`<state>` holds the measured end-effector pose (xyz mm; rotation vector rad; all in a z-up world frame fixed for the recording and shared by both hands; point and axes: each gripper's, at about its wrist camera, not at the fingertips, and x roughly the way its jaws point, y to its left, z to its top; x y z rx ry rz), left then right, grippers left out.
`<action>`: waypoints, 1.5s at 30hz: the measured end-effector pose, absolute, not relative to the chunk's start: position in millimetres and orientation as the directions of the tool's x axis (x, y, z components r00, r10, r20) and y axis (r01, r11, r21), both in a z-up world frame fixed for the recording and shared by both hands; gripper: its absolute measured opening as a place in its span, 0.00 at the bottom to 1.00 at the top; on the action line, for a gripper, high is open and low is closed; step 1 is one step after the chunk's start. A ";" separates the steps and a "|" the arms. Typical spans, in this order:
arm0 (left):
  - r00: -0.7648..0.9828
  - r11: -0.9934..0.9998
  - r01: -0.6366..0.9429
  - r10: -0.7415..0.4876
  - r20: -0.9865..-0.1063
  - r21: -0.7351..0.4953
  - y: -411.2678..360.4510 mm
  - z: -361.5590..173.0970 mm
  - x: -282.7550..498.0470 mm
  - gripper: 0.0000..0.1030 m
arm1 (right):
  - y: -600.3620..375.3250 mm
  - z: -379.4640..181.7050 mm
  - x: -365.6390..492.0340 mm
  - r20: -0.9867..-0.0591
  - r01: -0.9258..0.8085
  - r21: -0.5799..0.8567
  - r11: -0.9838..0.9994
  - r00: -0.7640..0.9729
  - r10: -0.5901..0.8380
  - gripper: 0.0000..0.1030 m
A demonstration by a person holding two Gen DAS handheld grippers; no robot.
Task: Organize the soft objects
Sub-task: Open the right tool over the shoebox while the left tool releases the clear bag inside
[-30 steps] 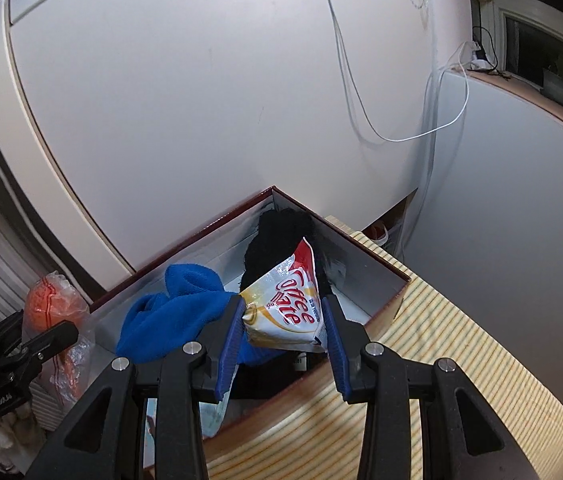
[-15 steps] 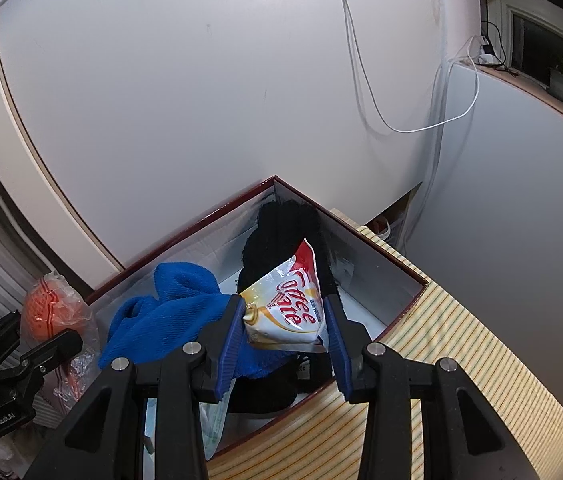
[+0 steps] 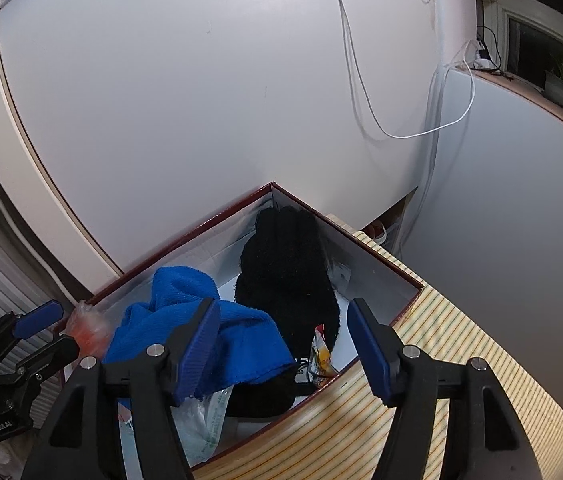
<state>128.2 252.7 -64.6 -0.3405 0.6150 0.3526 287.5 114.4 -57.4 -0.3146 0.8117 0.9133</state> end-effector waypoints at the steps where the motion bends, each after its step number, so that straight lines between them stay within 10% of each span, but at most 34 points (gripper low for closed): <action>1: 0.762 0.887 -0.416 0.218 -0.610 -0.203 252.2 -64.3 127.7 0.60 | 113.5 -56.9 287.2 -0.737 -0.800 0.085 0.594 0.351 0.577 0.61; 45: 0.805 0.919 -0.360 0.219 -0.551 -0.161 177.8 -45.0 56.7 0.75 | -10.8 -37.9 173.0 -0.616 -0.776 0.022 0.631 0.487 0.620 0.79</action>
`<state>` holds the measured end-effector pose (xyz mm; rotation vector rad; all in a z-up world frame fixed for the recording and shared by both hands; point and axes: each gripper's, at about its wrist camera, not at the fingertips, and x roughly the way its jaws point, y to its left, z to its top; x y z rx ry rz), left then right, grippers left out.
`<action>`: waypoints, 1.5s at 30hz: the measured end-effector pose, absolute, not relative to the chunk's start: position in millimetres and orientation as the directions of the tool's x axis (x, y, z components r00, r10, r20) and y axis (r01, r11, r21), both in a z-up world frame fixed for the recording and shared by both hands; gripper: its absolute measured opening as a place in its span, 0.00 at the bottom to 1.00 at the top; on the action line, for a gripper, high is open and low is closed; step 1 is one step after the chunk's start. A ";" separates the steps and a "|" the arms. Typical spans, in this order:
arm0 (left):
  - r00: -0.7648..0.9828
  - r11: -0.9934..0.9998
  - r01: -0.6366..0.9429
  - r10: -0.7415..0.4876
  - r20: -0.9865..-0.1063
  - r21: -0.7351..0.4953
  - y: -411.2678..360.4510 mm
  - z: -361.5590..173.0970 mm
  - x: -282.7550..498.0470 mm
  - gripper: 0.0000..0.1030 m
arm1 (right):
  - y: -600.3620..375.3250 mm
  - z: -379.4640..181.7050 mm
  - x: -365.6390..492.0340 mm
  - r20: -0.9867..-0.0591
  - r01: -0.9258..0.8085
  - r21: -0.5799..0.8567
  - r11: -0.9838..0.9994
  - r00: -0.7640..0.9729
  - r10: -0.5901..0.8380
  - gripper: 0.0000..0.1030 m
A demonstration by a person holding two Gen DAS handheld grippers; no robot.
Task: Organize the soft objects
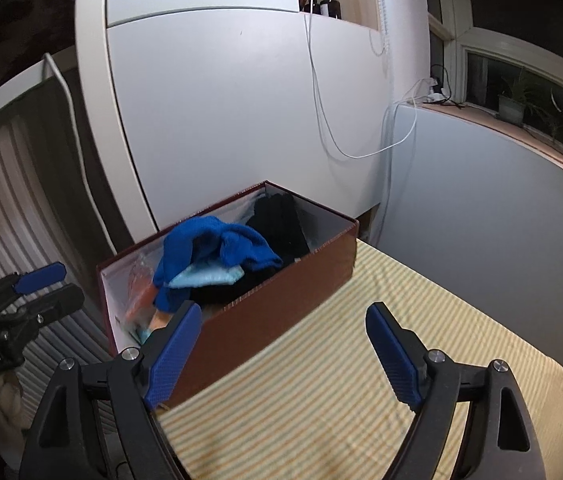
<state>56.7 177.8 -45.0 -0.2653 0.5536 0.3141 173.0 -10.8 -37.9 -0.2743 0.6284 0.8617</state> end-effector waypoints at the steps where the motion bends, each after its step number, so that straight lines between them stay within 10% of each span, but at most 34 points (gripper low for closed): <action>1: 0.805 0.920 -0.359 0.220 -0.551 -0.157 175.4 -45.2 53.9 0.75 | -13.8 -39.2 169.6 -0.615 -0.773 0.019 0.634 0.491 0.617 0.79; 45: 0.796 0.906 -0.391 0.246 -0.552 -0.161 143.1 -52.0 4.4 0.79 | -83.3 -58.2 106.9 -0.580 -0.710 0.075 0.700 0.540 0.609 0.83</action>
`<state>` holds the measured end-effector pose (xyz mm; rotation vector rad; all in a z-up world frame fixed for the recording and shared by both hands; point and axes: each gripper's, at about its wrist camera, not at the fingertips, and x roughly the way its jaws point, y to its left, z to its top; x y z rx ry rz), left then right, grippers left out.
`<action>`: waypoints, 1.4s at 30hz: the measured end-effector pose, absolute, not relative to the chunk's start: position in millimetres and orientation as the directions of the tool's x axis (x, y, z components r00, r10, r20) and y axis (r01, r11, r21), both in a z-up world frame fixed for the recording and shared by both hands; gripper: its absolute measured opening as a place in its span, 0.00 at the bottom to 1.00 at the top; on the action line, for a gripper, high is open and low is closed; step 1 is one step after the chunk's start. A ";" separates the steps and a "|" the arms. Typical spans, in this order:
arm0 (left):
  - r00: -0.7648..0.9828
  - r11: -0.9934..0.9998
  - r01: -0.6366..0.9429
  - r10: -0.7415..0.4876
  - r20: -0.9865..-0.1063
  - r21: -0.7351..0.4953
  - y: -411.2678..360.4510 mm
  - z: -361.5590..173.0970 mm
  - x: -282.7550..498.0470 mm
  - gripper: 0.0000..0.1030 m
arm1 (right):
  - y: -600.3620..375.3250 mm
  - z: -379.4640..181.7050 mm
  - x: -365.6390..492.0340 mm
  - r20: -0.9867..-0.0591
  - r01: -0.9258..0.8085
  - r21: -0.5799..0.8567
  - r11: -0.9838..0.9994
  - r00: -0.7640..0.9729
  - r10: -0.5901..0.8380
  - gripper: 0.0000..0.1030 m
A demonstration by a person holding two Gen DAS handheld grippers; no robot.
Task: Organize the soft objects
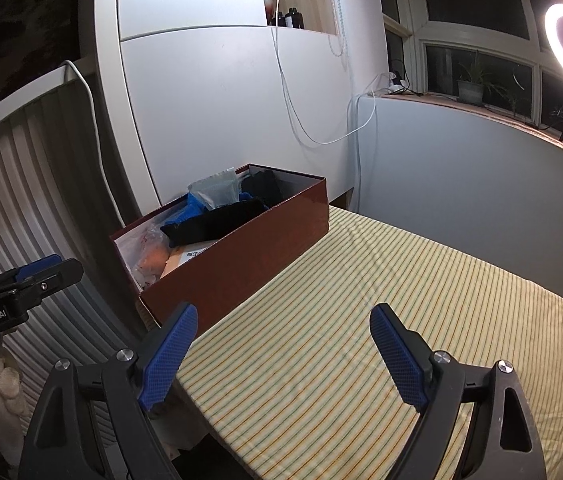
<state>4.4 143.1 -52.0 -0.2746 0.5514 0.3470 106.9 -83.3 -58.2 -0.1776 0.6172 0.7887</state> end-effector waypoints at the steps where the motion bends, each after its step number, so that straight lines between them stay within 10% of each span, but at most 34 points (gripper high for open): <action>1: 0.797 0.906 -0.391 0.247 -0.551 -0.160 142.4 -51.6 4.3 0.79 | -83.2 -58.1 107.0 -0.580 -0.710 0.073 0.701 0.541 0.608 0.83; 42: 0.799 0.907 -0.387 0.239 -0.552 -0.166 138.0 -49.7 4.5 0.79 | -87.0 -65.8 105.8 -0.591 -0.708 0.060 0.704 0.543 0.597 0.83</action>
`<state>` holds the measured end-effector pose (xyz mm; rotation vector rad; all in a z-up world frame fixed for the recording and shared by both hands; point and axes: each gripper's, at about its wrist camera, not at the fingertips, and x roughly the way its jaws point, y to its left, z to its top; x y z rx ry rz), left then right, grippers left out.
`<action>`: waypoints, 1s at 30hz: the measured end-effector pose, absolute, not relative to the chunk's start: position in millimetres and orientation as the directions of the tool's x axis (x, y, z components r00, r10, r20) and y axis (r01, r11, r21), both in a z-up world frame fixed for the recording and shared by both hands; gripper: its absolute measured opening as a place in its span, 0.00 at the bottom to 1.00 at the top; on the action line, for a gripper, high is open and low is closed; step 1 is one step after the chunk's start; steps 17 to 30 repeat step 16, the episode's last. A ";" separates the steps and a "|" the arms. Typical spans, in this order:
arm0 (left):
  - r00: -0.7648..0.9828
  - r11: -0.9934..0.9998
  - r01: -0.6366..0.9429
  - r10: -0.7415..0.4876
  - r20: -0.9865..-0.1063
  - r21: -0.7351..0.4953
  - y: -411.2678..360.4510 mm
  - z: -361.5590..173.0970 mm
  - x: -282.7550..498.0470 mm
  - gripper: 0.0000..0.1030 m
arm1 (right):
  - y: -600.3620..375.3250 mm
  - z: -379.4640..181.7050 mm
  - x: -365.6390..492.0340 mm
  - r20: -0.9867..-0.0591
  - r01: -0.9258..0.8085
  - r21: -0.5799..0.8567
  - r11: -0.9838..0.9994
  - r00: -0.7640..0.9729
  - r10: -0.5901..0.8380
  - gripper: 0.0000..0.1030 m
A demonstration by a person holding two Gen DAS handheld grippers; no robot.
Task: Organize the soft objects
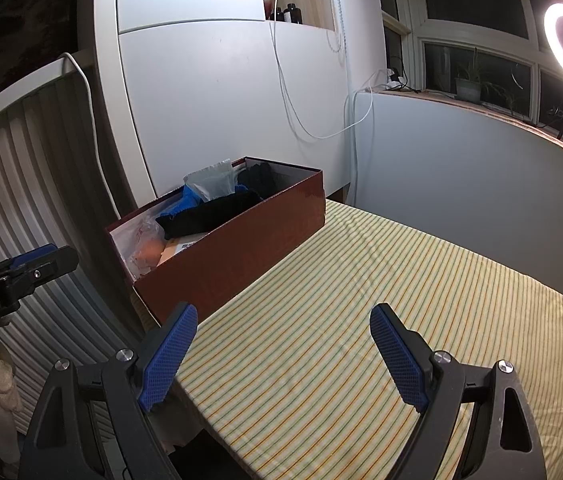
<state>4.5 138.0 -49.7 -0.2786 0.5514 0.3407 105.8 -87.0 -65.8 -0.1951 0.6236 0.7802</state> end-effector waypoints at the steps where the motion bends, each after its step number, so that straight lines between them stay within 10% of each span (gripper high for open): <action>1: 0.798 0.907 -0.387 0.240 -0.553 -0.166 138.0 -49.8 4.6 0.79 | -87.2 -66.1 105.5 -0.591 -0.708 0.059 0.704 0.543 0.596 0.83; 30: 0.813 0.911 -0.381 0.247 -0.527 -0.160 135.8 -49.2 3.6 0.78 | -86.4 -68.4 105.6 -0.597 -0.704 0.054 0.708 0.546 0.588 0.83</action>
